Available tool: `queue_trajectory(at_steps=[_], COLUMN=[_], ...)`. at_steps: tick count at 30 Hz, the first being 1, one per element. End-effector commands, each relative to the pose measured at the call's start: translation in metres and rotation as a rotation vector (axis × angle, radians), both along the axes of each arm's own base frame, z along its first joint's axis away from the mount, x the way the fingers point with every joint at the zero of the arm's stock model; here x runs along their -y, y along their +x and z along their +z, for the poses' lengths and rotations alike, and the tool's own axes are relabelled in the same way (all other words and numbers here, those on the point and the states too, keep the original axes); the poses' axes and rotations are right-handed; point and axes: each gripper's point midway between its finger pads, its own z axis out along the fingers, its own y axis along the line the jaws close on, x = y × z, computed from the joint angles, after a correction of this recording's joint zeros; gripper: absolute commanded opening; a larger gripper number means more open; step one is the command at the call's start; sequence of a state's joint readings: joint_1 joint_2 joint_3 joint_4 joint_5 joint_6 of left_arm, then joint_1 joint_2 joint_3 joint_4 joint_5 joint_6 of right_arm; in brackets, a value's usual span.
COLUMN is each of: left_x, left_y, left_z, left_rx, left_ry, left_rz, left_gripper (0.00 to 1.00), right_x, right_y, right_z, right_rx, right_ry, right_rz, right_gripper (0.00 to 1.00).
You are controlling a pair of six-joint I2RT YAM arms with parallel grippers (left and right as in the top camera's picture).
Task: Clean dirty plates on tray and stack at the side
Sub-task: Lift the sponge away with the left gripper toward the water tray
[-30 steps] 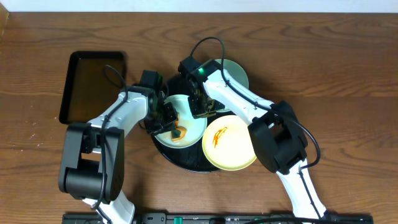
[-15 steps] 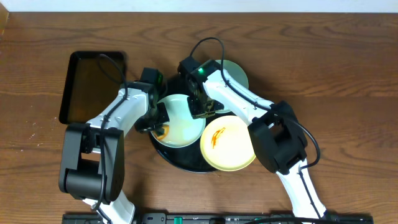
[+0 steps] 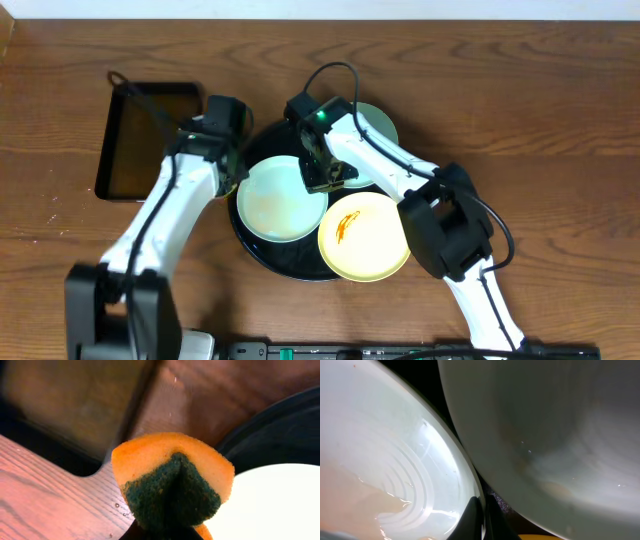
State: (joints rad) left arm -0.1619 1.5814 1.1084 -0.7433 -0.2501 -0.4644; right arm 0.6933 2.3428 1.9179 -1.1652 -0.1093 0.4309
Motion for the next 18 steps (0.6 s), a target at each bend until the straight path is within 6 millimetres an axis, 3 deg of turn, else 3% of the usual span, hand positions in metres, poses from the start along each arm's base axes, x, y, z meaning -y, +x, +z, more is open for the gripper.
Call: queue_trajectory(at_steps=[1,5,13,18], left_x=[0.004,0.01,0.008,0.008], left_y=[0.006,0.003,-0.007,-0.008], left_z=[0.037,0.051,0.048,0.047], left_rx=[0.113,0.153,0.125,0.12], left_ry=[-0.044,-0.085,-0.1,-0.099], left_rz=[-0.002,-0.01,0.049,0.049], left_gripper=[0.07,0.08,0.07,0.07], right_x=[0.005,-0.006,-0.017,-0.003], right_y=[0.011,0.024,0.037,0.045], right_z=[0.004,0.029,0.051,0.057], right_rx=[0.047,0.11,0.177,0.243], right_ry=[-0.024,0.025,0.056,-0.04], right_rz=[0.052,0.083,0.148,0.157], right_gripper=[0.01,0.01,0.01,0.01])
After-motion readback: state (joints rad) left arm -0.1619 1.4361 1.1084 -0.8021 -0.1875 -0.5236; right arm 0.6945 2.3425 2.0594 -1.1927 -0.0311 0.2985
